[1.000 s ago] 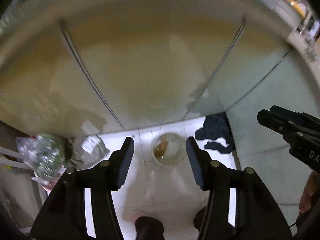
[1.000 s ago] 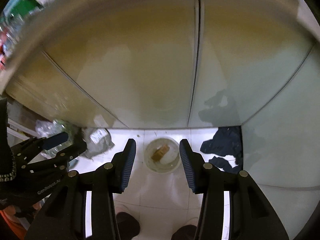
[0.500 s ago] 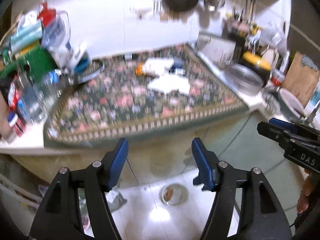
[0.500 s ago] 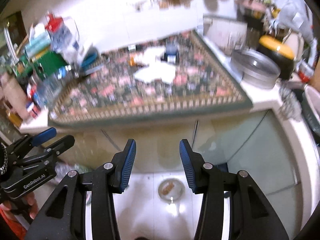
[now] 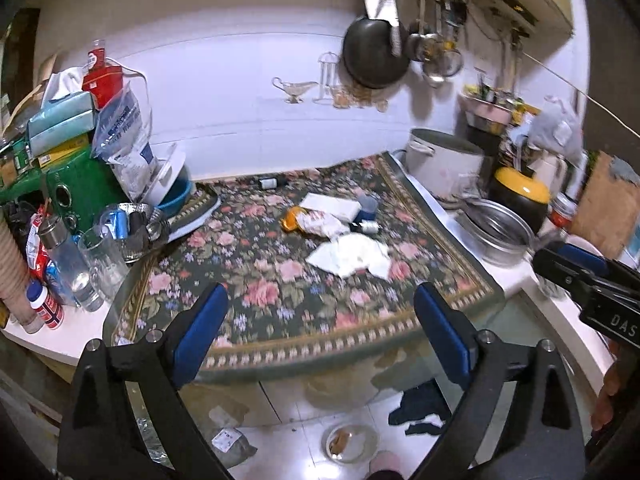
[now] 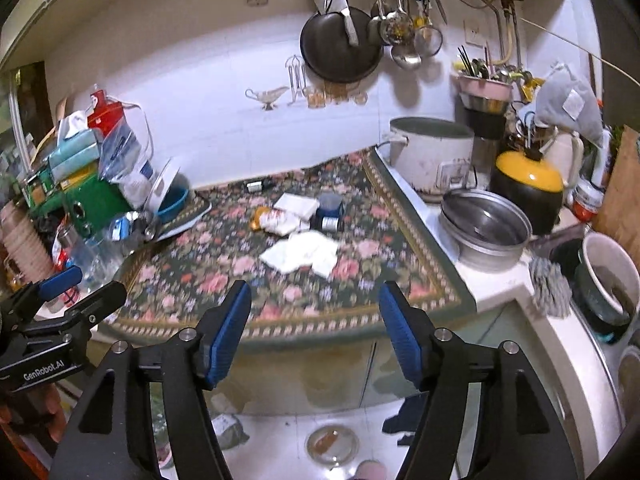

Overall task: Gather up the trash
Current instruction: 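Raise both tools back toward the tissues on the cloth, then grasp the red-printed white bag with the left gripper while the right grasps white tissues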

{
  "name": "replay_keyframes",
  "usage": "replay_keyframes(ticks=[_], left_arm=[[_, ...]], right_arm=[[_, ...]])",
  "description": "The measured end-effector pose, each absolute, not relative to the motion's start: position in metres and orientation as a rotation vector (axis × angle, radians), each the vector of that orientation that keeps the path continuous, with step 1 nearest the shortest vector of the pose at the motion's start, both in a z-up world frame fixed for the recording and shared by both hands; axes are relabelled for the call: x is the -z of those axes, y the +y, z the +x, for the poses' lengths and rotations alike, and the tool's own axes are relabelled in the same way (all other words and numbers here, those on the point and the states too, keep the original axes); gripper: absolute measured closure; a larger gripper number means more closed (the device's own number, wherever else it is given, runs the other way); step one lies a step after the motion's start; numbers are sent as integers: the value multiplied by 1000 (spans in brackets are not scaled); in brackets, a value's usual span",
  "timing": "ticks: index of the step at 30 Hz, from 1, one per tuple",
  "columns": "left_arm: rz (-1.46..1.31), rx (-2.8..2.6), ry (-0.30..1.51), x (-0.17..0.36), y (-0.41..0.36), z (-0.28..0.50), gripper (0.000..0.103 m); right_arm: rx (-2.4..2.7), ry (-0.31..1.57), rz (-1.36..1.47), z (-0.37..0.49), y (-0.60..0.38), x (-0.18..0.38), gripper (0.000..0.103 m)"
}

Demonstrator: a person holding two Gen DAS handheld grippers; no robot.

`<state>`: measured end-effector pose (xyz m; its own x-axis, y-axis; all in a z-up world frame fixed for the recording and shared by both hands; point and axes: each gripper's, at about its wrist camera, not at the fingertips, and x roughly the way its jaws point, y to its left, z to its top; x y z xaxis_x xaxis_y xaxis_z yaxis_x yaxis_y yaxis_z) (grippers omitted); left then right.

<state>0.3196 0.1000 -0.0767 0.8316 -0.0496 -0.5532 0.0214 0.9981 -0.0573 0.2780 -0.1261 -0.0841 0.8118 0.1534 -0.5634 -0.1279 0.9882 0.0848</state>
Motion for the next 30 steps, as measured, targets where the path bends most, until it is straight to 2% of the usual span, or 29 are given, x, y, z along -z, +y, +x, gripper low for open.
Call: replay_keyframes(ticks=[7,13,20,30], left_arm=[[-90,-61,624,75,78,392,9],[-143,-141,700,98,63,451,9],[-169,-203,784,126,74,497,9],[-162,-234,837,160,132,561,9]], right_arm=[[-242,627,-1,350,-156,76,40],[-321,688,-48,411,-180,89,40],[-375,840,-32,475,-182,134,40],[-401,1073,92,561,-140,221,37]])
